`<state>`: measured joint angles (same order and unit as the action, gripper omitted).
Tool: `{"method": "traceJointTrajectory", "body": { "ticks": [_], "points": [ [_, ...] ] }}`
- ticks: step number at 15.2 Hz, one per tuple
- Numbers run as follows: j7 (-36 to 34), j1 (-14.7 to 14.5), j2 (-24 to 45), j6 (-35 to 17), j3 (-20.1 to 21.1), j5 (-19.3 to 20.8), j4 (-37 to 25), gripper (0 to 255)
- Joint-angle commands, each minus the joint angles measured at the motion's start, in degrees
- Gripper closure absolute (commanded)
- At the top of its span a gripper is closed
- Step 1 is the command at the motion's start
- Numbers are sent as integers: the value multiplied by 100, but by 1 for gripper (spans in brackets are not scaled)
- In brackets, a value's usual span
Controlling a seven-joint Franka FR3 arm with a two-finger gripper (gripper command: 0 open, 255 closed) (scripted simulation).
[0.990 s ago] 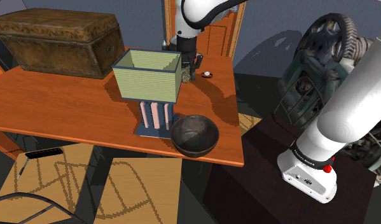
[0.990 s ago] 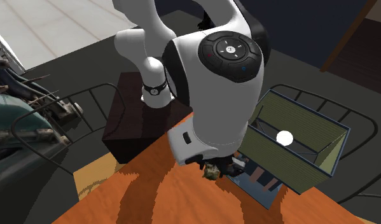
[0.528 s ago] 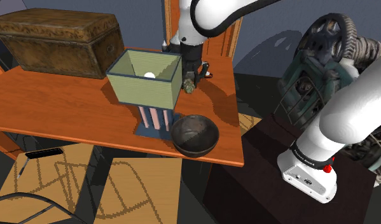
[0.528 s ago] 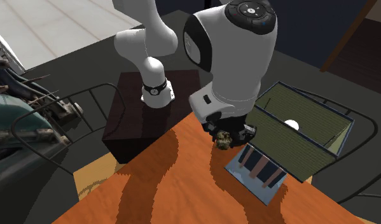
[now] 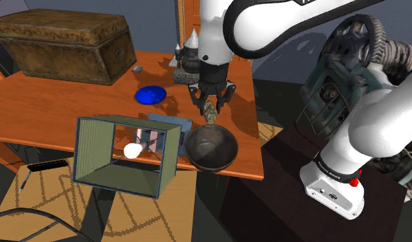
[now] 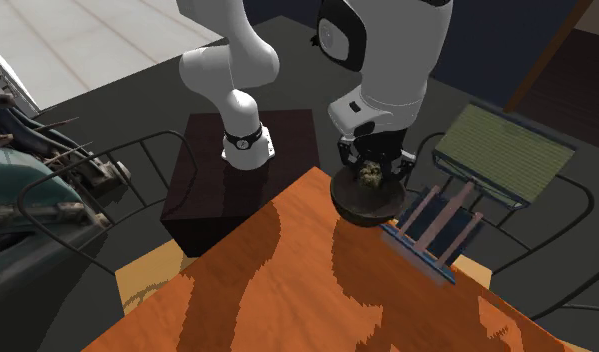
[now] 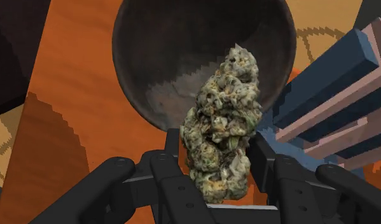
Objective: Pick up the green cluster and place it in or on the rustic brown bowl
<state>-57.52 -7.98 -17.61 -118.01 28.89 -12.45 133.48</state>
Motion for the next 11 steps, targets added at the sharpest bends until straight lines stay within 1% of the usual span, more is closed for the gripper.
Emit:
{"method": "traceJointTrajectory", "body": {
  "ticks": [1, 2, 11],
  "points": [
    [-203, -161, -212, 5, 142, -157, 168, 255],
    [-357, -285, -370, 32, 249, -275, 265, 255],
    [-397, -267, -27, -739, 417, -249, 708, 255]
  ]
}}
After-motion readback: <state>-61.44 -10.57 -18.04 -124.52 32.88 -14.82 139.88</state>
